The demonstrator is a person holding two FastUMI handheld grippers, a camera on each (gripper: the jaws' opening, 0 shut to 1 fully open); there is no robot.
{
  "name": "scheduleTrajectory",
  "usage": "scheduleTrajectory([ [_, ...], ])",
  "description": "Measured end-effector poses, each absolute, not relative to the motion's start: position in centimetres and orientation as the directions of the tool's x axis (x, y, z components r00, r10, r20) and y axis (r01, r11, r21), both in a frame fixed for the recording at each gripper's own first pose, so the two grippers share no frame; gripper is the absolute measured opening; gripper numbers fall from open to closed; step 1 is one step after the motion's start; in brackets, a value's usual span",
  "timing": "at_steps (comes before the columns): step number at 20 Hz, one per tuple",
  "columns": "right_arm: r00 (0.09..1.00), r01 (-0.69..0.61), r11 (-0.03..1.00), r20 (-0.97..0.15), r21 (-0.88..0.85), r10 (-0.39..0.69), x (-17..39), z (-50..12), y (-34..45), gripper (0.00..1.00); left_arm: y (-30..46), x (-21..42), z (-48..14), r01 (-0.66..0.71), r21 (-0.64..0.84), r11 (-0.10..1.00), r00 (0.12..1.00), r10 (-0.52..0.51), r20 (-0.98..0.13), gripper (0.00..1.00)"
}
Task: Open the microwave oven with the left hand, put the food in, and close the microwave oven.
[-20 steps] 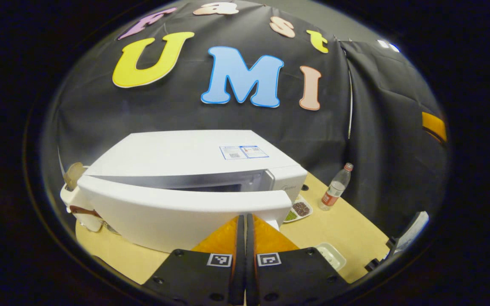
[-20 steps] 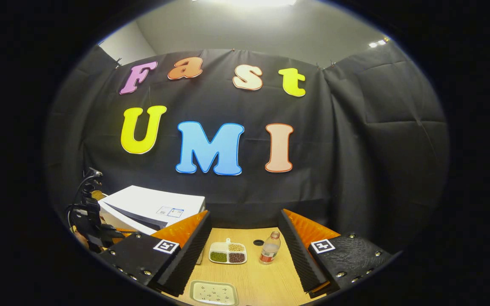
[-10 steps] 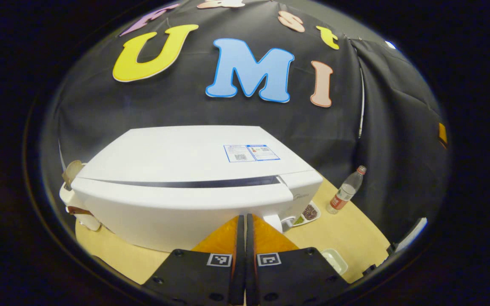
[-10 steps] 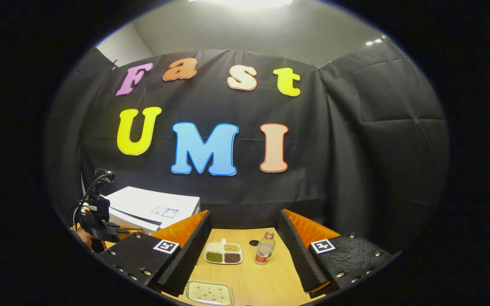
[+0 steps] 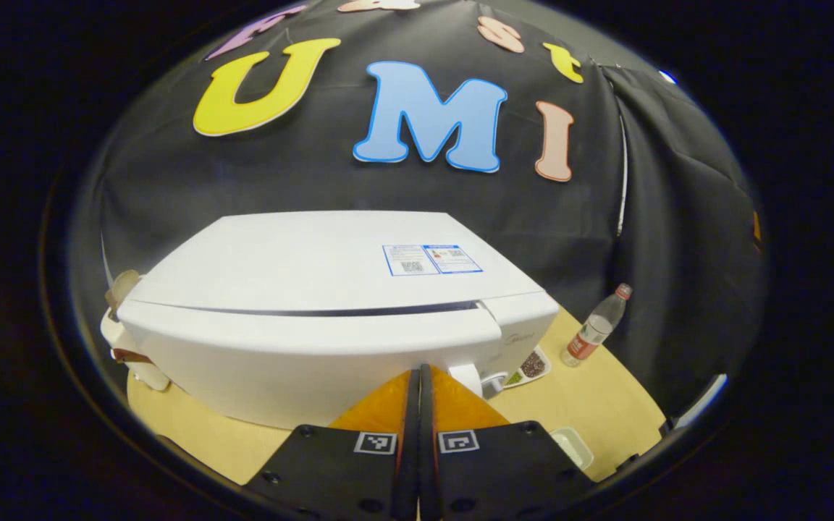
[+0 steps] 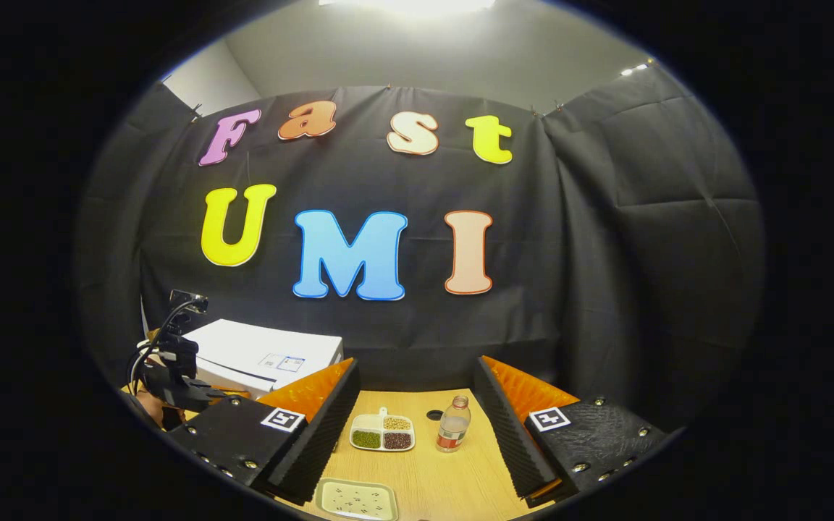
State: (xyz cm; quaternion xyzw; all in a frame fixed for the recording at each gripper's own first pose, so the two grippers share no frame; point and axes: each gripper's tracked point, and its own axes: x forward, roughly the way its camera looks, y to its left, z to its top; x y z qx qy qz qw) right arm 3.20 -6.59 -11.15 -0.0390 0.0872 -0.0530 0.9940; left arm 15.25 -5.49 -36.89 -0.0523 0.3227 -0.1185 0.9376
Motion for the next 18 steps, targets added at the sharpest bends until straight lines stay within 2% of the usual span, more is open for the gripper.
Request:
scheduleTrajectory([
  [10, 0.979, 0.082, 0.993, -0.179, -0.091, -0.097, 3.4, -11.5, -6.3, 0.97, -5.6, 16.4, -37.0, 0.172, -0.172, 0.97, 0.76, -0.242, -0.603, 0.07],
  [13, 0.978, 0.092, 0.992, -0.179, -0.084, -0.106, 3.1, -11.5, -6.6, 0.97, -5.4, 16.3, -36.5, 0.206, -0.092, 0.974, 0.775, -0.22, -0.593, 0.07],
  [18, 0.98, 0.07, 0.995, -0.184, -0.065, -0.081, 3.2, -11.4, -5.8, 0.97, -4.8, 15.0, -29.0, 0.186, -0.034, 0.982, 0.867, -0.181, -0.465, 0.07],
])
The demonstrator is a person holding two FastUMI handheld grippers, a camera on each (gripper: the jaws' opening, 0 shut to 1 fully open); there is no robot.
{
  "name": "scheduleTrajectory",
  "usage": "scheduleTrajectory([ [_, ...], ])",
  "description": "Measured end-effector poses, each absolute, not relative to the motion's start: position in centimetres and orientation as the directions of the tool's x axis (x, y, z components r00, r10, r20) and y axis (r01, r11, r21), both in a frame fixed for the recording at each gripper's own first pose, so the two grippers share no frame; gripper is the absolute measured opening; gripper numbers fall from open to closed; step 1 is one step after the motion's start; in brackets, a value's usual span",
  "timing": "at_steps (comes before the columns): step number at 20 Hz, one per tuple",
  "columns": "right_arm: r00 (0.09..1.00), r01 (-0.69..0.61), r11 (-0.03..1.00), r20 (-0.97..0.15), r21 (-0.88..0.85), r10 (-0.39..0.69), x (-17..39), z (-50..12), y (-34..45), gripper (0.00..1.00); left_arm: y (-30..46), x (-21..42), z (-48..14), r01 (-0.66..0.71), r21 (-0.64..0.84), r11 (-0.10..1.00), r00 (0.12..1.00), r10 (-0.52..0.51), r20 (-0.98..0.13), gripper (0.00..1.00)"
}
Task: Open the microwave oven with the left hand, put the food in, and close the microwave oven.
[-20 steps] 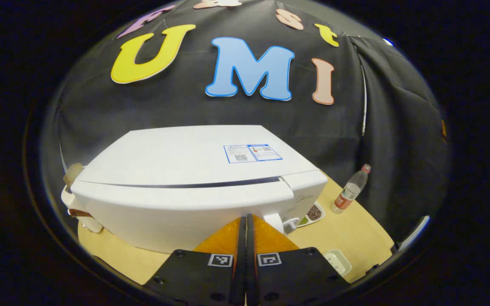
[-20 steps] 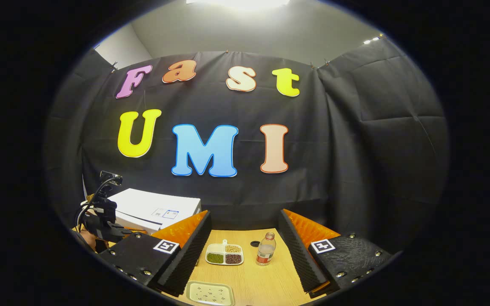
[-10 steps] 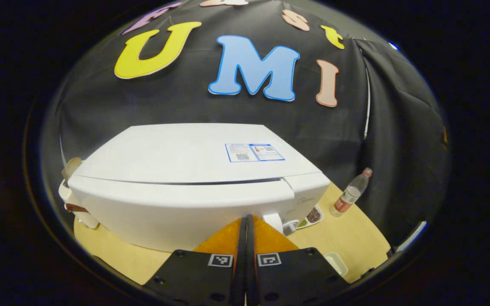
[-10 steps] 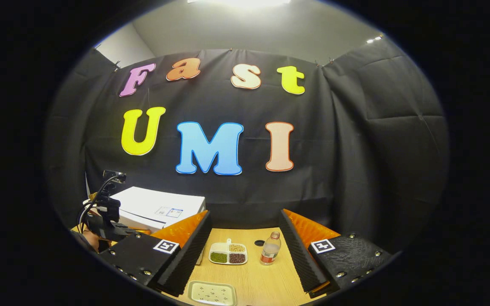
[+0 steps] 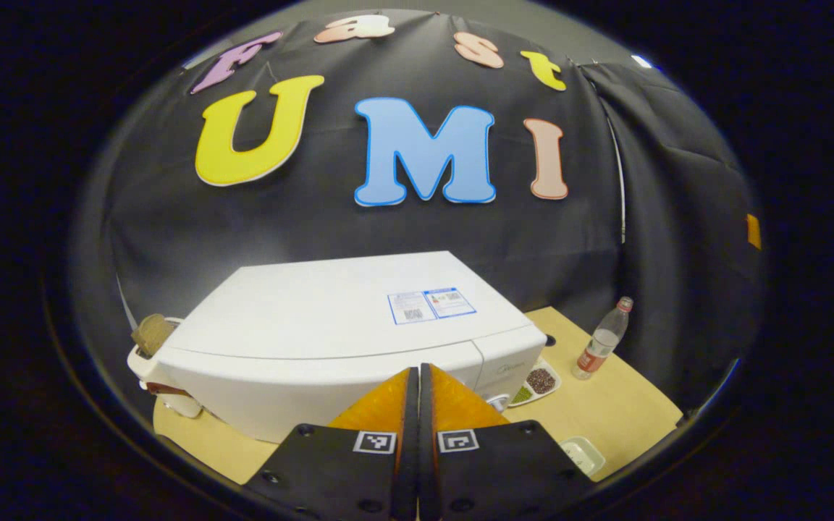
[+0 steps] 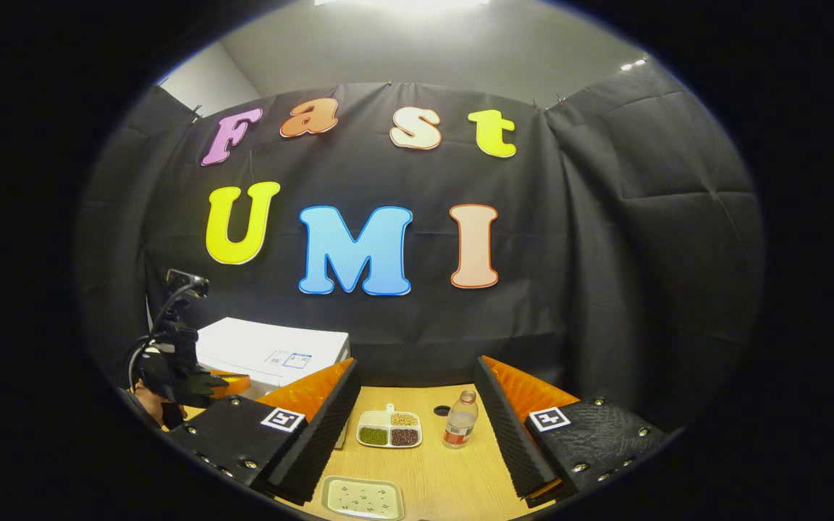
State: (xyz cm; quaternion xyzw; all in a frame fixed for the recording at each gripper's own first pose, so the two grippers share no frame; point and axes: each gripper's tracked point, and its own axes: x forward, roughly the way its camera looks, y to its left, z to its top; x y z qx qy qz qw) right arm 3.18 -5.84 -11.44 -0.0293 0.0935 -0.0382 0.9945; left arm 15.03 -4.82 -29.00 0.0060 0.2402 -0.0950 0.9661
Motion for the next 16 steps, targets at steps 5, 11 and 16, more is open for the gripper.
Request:
scheduleTrajectory([
  [5, 0.984, 0.024, 0.999, -0.174, -0.029, -0.029, 4.2, -9.6, -3.7, 0.97, -2.6, 11.3, -16.1, 0.137, -0.01, 0.991, 0.961, -0.135, -0.242, 0.45],
  [11, 0.993, -0.016, 1.0, -0.12, 0.007, 0.017, 4.3, -4.3, -0.6, 0.97, 2.4, 7.0, -3.9, 0.028, -0.016, 0.999, 0.997, -0.029, -0.078, 0.94],
  [16, 0.995, -0.033, 0.999, -0.09, 0.003, 0.033, 4.7, -0.5, 2.0, 0.97, 4.7, 4.5, 1.5, 0.021, 0.019, 1.0, 1.0, -0.021, -0.014, 0.95],
])
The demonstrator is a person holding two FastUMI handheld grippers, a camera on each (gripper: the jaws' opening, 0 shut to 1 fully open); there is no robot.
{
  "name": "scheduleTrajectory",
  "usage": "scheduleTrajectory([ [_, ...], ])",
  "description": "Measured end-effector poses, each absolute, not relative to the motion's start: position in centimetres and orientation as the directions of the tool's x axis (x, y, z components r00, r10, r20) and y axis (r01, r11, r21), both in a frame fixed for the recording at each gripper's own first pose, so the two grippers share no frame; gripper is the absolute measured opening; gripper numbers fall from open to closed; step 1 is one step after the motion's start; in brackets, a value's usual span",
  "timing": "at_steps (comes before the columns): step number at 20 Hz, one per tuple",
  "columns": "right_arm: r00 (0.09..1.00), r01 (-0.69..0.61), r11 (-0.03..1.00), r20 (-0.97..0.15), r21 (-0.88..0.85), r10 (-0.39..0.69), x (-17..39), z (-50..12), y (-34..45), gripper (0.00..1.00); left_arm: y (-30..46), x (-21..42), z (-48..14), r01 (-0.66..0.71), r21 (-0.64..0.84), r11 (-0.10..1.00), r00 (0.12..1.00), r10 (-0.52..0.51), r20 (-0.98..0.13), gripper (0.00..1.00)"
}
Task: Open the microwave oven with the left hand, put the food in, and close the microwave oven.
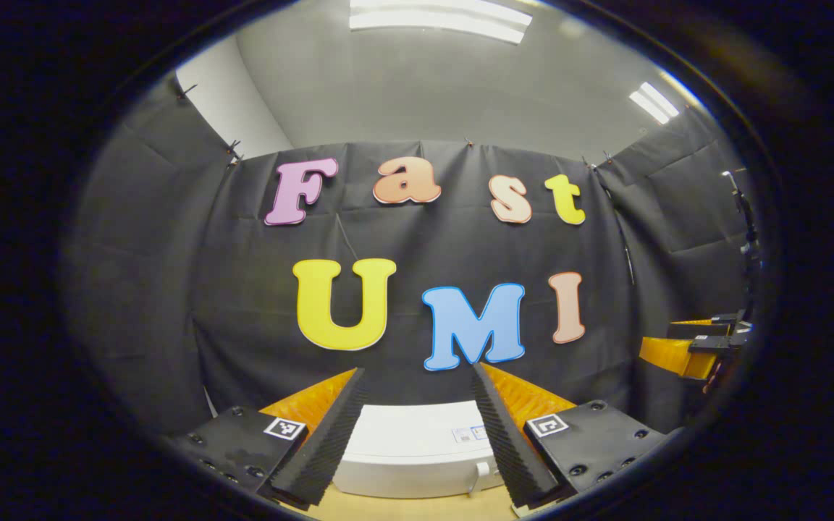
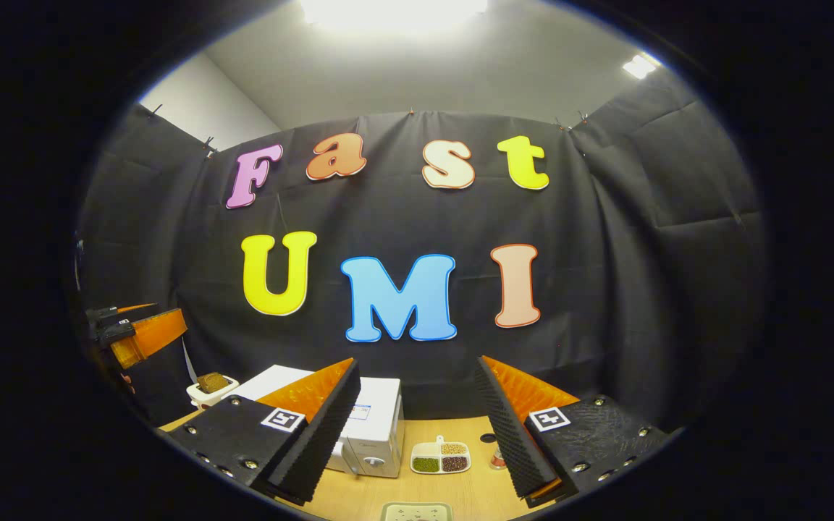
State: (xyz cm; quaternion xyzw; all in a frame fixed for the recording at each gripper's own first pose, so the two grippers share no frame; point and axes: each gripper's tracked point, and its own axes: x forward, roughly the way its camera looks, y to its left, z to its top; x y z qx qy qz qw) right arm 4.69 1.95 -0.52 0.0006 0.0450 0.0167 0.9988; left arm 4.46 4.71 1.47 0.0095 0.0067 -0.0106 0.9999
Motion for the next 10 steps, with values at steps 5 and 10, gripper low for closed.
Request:
scheduleTrajectory([
  [5, 0.998, -0.012, 0.999, -0.066, -0.035, 0.01, 3.5, 0.9, 3.7, 0.97, 6.1, 3.9, 1.6, 0.08, -0.031, 0.996, 0.996, -0.081, -0.027, 0.94],
  [10, 0.997, 0.01, 0.998, -0.075, -0.056, -0.014, 3.0, 0.9, 4.9, 0.97, 6.3, 4.3, 0.6, 0.123, -0.057, 0.991, 0.991, -0.125, -0.044, 0.95],
])
